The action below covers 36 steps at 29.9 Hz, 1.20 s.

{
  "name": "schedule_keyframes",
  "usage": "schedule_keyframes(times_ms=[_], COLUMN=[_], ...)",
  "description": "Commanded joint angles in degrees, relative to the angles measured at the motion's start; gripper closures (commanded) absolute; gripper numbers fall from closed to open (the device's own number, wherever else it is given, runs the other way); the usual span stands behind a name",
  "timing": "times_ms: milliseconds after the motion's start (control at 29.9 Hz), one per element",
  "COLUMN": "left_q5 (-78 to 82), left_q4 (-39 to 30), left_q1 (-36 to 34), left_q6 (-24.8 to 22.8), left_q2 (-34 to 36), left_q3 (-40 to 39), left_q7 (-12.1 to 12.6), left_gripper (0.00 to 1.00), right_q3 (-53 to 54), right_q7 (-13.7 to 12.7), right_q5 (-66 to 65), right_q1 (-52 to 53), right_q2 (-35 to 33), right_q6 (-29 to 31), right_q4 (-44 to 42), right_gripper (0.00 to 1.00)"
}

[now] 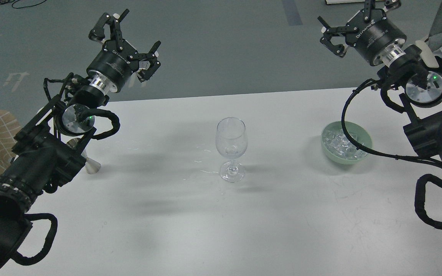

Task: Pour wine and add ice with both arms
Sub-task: 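Lower the left gripper holding the silver jigger toward the table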

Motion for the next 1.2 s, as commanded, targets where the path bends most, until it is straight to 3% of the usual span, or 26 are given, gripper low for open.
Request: schedule_keyframes(times_ms=[0, 268, 435, 669, 836, 1171], left_q5=[0.1, 0.0, -0.2, -0.9, -0.4, -1.1], left_q4=[0.4, 0.5, 0.5, 7.4, 8.5, 7.2], left_q1=[0.2, -0.2, 0.2, 0.2, 0.2, -0.1], left_q6=[0.1, 0.7, -1.8, -1.8, -1.8, -1.8], left_q2=[-0.4, 0.3, 0.7, -0.2, -0.5, -1.7], left_q3=[0.0, -0.2, -1.0, -3.9, -3.2, -4.1], left_q7=[-0.4, -0.6, -0.8, -0.8, 0.1, 0.0], left_gripper=[0.02, 0.02, 0.02, 0.02, 0.02, 0.03], right_q3=[-0.2, -0.3, -0.4, -0.8, 0.0, 0.1], right_q7=[0.0, 0.0, 0.0, 0.0, 0.6, 0.3], right_q5=[0.0, 0.0, 0.0, 0.0, 0.0, 0.2], right_q1=[0.0, 0.0, 0.0, 0.1, 0.1, 0.0], right_q2=[0.0, 0.0, 0.0, 0.5, 0.5, 0.5], right_q6=[0.0, 0.0, 0.0, 0.0, 0.0, 0.0], right_q4=[0.0, 0.0, 0.1, 0.0, 0.5, 0.9], right_gripper=[0.00, 0.00, 0.00, 0.00, 0.00, 0.00])
